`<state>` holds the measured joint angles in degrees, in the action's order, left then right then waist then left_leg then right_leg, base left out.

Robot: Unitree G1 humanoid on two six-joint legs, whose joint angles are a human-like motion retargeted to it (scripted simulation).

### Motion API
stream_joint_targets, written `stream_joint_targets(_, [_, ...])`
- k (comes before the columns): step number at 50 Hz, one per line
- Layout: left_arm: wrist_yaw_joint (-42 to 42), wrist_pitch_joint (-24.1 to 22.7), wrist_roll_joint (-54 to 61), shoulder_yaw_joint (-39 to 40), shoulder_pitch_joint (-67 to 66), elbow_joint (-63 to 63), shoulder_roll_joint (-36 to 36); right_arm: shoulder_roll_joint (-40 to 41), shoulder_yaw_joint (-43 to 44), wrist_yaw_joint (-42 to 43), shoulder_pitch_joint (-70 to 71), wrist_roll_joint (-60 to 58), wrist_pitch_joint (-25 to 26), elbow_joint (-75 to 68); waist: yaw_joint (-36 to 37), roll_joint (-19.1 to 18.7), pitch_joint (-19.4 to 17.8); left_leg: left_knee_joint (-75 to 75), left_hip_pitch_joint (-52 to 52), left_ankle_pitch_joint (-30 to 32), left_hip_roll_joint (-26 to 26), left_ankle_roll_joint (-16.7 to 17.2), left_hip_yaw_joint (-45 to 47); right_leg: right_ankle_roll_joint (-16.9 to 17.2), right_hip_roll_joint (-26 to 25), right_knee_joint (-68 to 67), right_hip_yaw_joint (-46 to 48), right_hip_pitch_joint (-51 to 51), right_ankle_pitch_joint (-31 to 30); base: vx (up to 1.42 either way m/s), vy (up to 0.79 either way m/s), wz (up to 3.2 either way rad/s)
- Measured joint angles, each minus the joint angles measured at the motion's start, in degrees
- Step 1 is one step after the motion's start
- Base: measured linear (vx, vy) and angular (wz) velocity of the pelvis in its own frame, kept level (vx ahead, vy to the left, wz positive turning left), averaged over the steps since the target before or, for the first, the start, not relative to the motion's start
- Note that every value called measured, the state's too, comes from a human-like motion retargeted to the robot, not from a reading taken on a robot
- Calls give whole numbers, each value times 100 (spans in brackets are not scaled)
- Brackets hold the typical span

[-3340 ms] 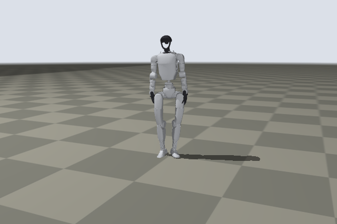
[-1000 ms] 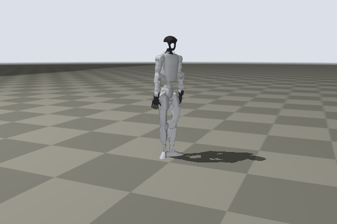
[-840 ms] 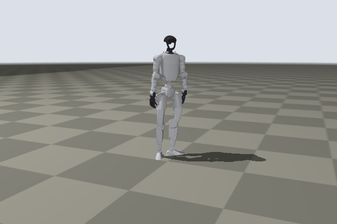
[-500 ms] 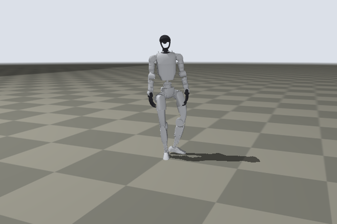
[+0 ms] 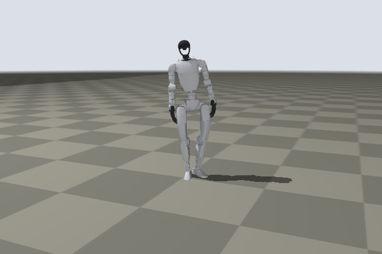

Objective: In place motions

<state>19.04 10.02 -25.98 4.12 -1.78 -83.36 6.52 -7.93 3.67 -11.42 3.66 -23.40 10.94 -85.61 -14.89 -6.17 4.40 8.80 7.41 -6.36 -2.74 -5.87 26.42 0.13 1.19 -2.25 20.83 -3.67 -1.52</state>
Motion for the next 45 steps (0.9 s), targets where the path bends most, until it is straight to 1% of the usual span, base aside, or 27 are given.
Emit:
stream_joint_targets(3, [-117,47,7,5,-100,5,21,-18,-121,-133,-168,-518,69,-126,338,39,225,-77,67,-3,-77,17,-24,22,65,-26,-58,-105,14,5,8,-8])
stream_joint_targets(4, [-140,53,69,20,-126,21,22,-15,-160,-117,-201,-661,69,-134,416,46,234,-85,82,3,-83,29,-60,29,80,-49,-39,-119,30,-11,15,12])
stream_joint_targets(9, [55,-62,339,282,-264,250,-22,-19,-469,-69,-187,-836,4,-99,664,-35,97,-74,214,46,-34,76,-336,-2,79,-371,120,-192,285,-23,16,15])
stream_joint_targets(12, [51,-96,374,472,-417,499,-60,1,-639,-51,-183,-640,-44,-52,854,-55,2,39,427,92,15,106,-683,-22,5,-750,112,-241,545,-33,8,81])
stream_joint_targets(14, [-14,-108,421,513,-474,626,-27,49,-636,51,-171,-342,-106,-21,760,-51,-117,117,545,182,7,88,-1090,-43,7,-1077,-73,-314,586,-40,-5,210])
stream_joint_targets(15, [-27,-105,424,547,-479,659,-4,80,-618,95,-162,-167,-147,-9,689,-39,-165,151,607,242,-16,79,-1312,-83,28,-1239,-260,-359,595,-41,-9,258])
stream_joint_targets(17, [-53,-55,359,615,-466,623,31,106,-527,35,-177,44,-187,12,719,36,-227,207,719,426,-131,54,-1716,28,-92,-1518,-1624,-497,669,-32,-13,263])
stream_joint_targets(18, [-95,-11,359,635,-448,582,34,96,-484,-30,-201,63,-193,30,803,61,-240,243,783,524,-159,49,-1835,183,-144,-1581,-2354,-511,751,-37,-16,272])
stream_joint_targets(20, [-223,66,452,664,-341,467,28,54,-386,-165,-253,26,-229,102,847,103,-259,315,947,720,-338,4,-2225,438,-294,-1528,-3214,-447,928,-51,-18,351])
stream_joint_targets(21, [-280,82,553,685,-232,388,23,14,-330,-193,-291,-40,-262,162,649,84,-291,327,1025,863,-550,-25,-2674,211,-298,-1429,-2621,-407,1010,-55,-17,458])
stream_joint_targets(22, [-311,96,638,717,-133,323,17,-31,-290,-212,-333,-102,-294,212,572,87,-308,323,1103,988,-726,-49,-2988,18,-194,-1308,-1828,-327,1066,-56,-15,430])
stream_joint_targets(23, [-289,107,689,770,-52,286,9,-88,-281,-212,-384,-158,-322,242,737,134,-295,286,1181,1078,-831,-66,-3033,-109,126,-1140,-638,-166,1070,-59,-12,293])
stream_joint_targets(24, [-258,106,714,803,9,264,-3,-139,-269,-209,-419,-197,-335,246,970,198,-309,229,1226,1109,-895,-84,-2987,-96,231,-1072,-373,-83,1107,-58,-10,175])
stream_joint_targets(25, [-221,99,725,826,61,250,-16,-188,-255,-205,-446,-228,-339,236,1237,272,-335,162,1255,1112,-938,-102,-2897,-12,230,-1054,-569,-37,1159,-61,-14,228])
stream_joint_targets(27, [-234,54,831,714,219,156,-60,-312,-87,-190,-492,-347,-261,145,1532,243,-503,36,1299,1019,-989,-137,-2929,62,366,-1031,296,128,1223,-68,-20,335])
stream_joint_targets(28, [-259,41,883,693,247,130,-63,-341,-43,-186,-508,-410,-214,116,1555,244,-550,2,1323,930,-1025,-216,-2922,107,466,-973,737,237,1224,-71,-26,352])
stream_joint_targets(30, [-248,5,997,729,264,51,-15,-385,-10,-165,-551,-593,-82,52,1619,324,-649,-91,1410,537,-882,-441,-2047,198,540,-842,1329,457,1301,-75,-32,370])
stream_joint_targets(33, [-86,46,906,791,219,-127,128,-373,41,-74,-685,-722,7,-10,1399,381,-550,-167,1501,19,-611,-525,-681,334,550,-579,2485,754,1361,-41,-26,389])
stream_joint_targets(36, [-184,163,722,880,102,-302,314,-309,90,-59,-859,-662,8,-57,1294,525,-371,-38,1461,-489,-189,-395,1040,514,599,-413,3405,927,1402,-44,-25,363])
stream_joint_targets(38, [-371,216,702,970,9,-385,423,-242,128,-88,-916,-614,9,-83,1302,673,-282,135,1332,-687,78,-265,2101,611,624,-315,3871,1016,1422,-38,-19,288])
stream_joint_targets(40, [-516,239,749,1089,-95,-452,492,-184,152,-128,-904,-580,22,-116,1346,838,-231,299,1165,-639,252,-234,2835,707,676,-246,4268,1112,1436,-35,-12,232])
stream_joint_targets(41, [-535,241,777,1148,-144,-484,504,-166,151,-148,-876,-575,41,-128,1405,894,-223,318,1115,-480,262,-290,2886,744,690,-232,4429,1167,1449,-22,-8,173])
stream_joint_targets(42, [-544,244,811,1216,-199,-528,507,-150,149,-164,-840,-574,65,-138,1481,939,-217,306,1068,-236,259,-308,2845,782,689,-222,4596,1230,1469,-16,-6,143])
stream_joint_targets(43, [-533,249,858,1305,-270,-592,494,-140,146,-173,-784,-581,98,-142,1593,962,-212,233,1031,178,232,-248,2619,824,657,-220,4775,1310,1502,-18,-1,127])
stream_joint_targets(44, [-528,255,905,1378,-334,-648,465,-139,135,-165,-742,-587,114,-138,1695,1023,-202,117,1007,451,144,-338,2509,854,691,-224,4885,1362,1514,-18,5,100])
stream_joint_targets(45, [-528,261,954,1442,-395,-700,429,-142,121,-150,-706,-591,122,-129,1794,1104,-190,-20,989,654,25,-502,2458,879,758,-231,4962,1400,1516,-13,8,80])
